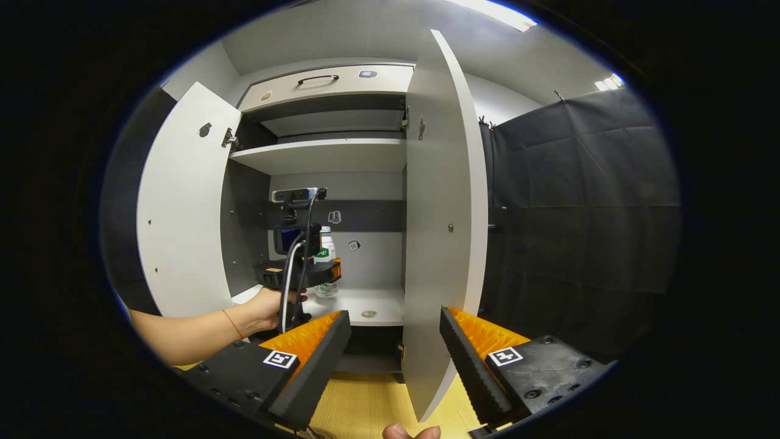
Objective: Grasp the bottle in the cabinet with the left hand and place it on the coaster, then close the right door with the right hand and the left door with the left hand.
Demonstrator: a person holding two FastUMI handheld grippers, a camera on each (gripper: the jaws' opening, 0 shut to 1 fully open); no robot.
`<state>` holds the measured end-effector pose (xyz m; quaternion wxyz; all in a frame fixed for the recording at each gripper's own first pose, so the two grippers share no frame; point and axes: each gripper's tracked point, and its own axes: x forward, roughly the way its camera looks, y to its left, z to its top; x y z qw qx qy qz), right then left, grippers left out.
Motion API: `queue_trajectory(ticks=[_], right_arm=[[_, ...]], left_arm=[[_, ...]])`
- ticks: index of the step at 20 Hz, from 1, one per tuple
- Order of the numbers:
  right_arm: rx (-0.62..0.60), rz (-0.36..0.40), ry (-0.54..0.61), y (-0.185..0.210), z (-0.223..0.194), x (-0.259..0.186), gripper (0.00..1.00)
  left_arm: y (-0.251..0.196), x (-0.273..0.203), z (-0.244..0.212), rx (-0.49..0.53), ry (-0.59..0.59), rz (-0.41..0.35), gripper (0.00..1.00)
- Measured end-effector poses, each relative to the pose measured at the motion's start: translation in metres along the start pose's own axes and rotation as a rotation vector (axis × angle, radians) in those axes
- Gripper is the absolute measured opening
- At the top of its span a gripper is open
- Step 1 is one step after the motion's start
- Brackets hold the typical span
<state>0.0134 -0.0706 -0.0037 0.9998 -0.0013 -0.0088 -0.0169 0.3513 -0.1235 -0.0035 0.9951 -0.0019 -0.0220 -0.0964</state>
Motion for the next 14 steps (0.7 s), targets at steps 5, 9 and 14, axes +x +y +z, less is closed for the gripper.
queue_trajectory(ticks=[5, 9, 14], right_arm=[[0.019, 0.005, -0.004, 0.005, 0.002, -0.008, 0.98], [0.027, 0.012, -0.012, 0.010, 0.004, -0.018, 0.98], [0.010, 0.008, -0.048, 0.010, 0.011, -0.031, 0.97]], left_arm=[[-0.011, -0.056, 0.021, -0.027, -0.014, -0.043, 0.80], [-0.012, -0.110, 0.025, -0.021, -0.028, -0.055, 0.80], [-0.015, -0.176, 0.010, -0.026, -0.045, -0.063, 0.80]])
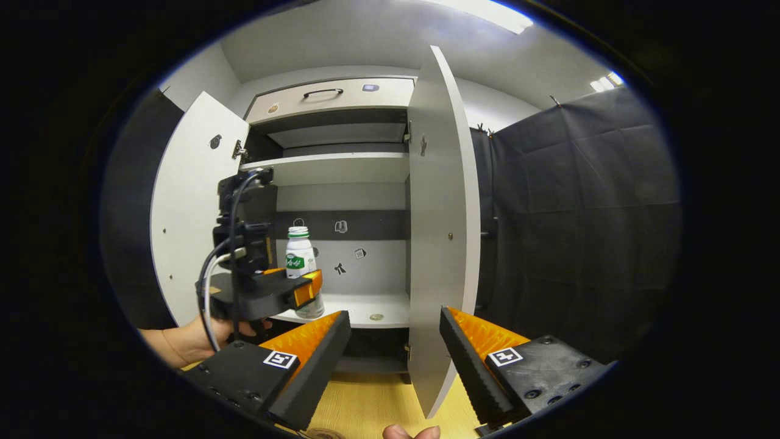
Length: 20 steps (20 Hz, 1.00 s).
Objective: Grasp the bottle in the cabinet with the left hand and place it on the coaster, then close the right door with the right hand and the left door with the left hand.
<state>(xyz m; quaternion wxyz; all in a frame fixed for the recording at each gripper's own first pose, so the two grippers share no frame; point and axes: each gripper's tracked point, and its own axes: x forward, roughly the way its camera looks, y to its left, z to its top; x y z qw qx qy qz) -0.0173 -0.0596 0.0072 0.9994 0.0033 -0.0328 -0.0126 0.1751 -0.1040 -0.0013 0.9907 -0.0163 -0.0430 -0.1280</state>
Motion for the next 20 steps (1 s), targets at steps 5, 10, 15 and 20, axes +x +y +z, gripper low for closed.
queue_trajectory(ticks=[5, 10, 15, 20], right_arm=[[-0.014, -0.002, -0.024, -0.001, 0.001, -0.008, 0.98], [-0.031, 0.006, -0.063, 0.002, 0.004, -0.012, 0.97], [-0.045, -0.005, -0.084, -0.004, 0.001, -0.014, 0.97], [-0.077, -0.015, -0.107, -0.010, 0.000, -0.015, 0.97]], left_arm=[[-0.003, -0.065, -0.026, -0.014, 0.000, 0.011, 0.80], [-0.010, -0.117, -0.070, -0.052, 0.030, 0.016, 0.81], [-0.027, -0.161, -0.126, -0.025, 0.032, -0.027, 0.80], [-0.049, -0.198, -0.188, -0.064, 0.075, -0.105, 0.80]])
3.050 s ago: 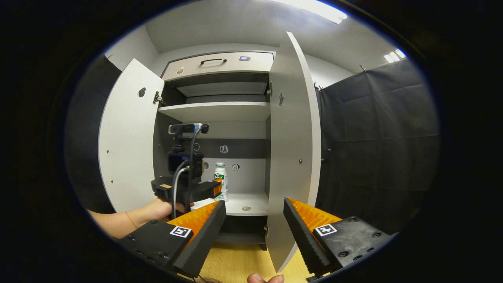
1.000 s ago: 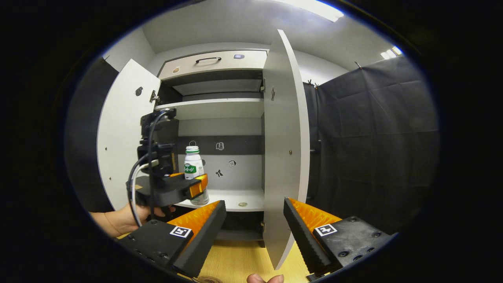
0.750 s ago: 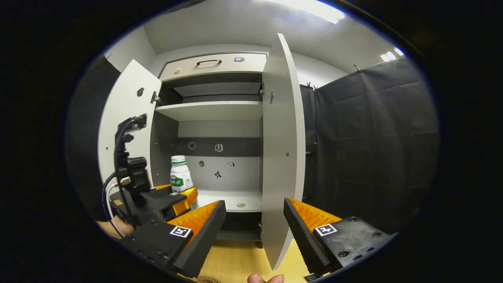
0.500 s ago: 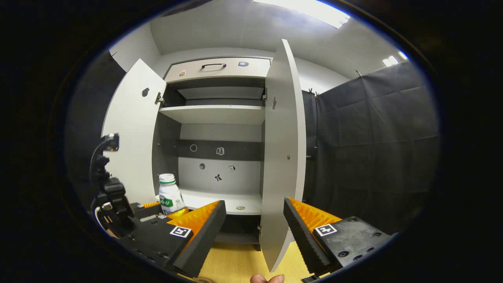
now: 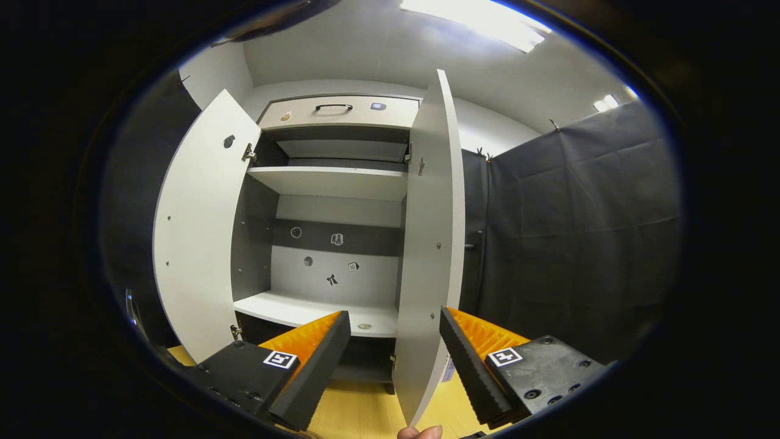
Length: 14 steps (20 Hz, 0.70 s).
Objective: Grasp the bottle in the cabinet with the left hand and place it on the coaster, then close the right door with the right hand and the left door with the left hand.
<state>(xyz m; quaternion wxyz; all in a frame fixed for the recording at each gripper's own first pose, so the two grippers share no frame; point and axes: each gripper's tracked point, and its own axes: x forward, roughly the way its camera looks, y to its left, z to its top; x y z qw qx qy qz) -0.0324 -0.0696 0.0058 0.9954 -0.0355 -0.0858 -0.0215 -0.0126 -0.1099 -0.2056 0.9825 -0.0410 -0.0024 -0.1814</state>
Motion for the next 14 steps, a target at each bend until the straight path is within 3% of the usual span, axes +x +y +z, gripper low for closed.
queue_trajectory(ticks=[9, 14], right_arm=[[-0.019, 0.022, 0.003, 0.002, -0.005, 0.000, 0.97], [-0.048, 0.033, 0.030, 0.001, -0.013, 0.003, 0.97]], left_arm=[[-0.006, -0.022, -0.112, -0.008, 0.101, -0.043, 0.81], [-0.004, -0.028, -0.149, -0.030, 0.133, -0.047, 0.81]])
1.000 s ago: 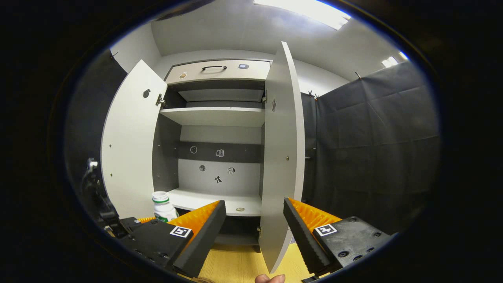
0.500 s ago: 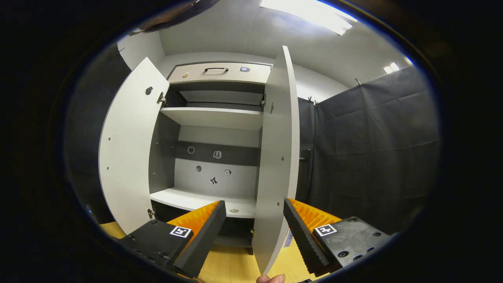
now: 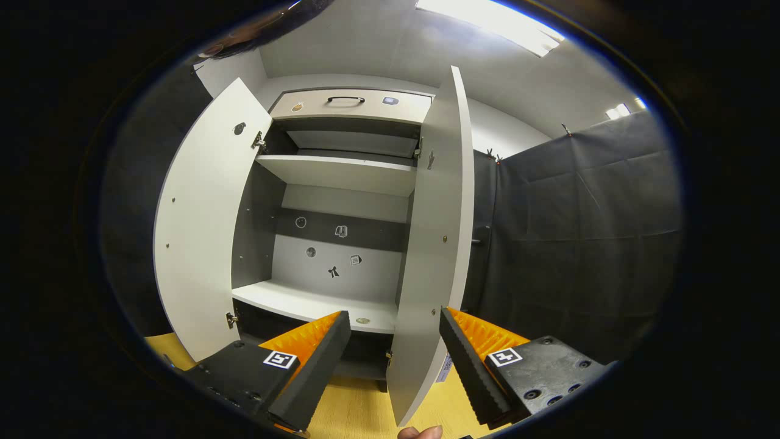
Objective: Grasp the bottle in the cabinet with the left hand and place it on the coaster, then close the right door with the right hand and the left door with the left hand.
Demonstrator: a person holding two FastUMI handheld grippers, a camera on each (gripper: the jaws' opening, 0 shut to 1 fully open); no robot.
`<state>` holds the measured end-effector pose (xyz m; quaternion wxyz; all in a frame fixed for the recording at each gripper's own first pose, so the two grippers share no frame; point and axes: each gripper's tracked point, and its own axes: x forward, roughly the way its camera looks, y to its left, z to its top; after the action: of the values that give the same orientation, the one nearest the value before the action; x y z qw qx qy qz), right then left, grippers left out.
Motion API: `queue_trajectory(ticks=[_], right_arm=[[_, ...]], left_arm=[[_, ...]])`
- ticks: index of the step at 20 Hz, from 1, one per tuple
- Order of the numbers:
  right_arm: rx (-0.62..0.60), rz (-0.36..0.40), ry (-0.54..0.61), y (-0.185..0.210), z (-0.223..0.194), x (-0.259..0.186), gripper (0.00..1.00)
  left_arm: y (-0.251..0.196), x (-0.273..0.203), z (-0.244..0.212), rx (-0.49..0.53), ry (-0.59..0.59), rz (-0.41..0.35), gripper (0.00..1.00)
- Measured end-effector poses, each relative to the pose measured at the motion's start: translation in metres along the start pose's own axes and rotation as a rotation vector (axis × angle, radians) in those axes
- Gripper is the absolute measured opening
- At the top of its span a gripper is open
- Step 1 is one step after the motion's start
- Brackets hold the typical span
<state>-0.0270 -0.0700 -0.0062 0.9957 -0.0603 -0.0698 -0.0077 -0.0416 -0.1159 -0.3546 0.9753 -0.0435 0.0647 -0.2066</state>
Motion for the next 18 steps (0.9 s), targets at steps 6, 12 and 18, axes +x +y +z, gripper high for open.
queue_trajectory(ticks=[6, 12, 18], right_arm=[[0.000, -0.003, 0.026, -0.004, -0.009, 0.003, 0.98], [0.017, -0.007, 0.052, -0.009, -0.014, 0.002, 0.98], [0.036, -0.013, 0.043, -0.011, -0.008, 0.004, 0.98]], left_arm=[[-0.001, -0.003, -0.020, -0.002, 0.018, -0.014, 0.82], [-0.001, -0.007, -0.026, -0.012, 0.048, -0.015, 0.94], [0.000, -0.023, -0.023, 0.010, 0.076, -0.020, 0.95]])
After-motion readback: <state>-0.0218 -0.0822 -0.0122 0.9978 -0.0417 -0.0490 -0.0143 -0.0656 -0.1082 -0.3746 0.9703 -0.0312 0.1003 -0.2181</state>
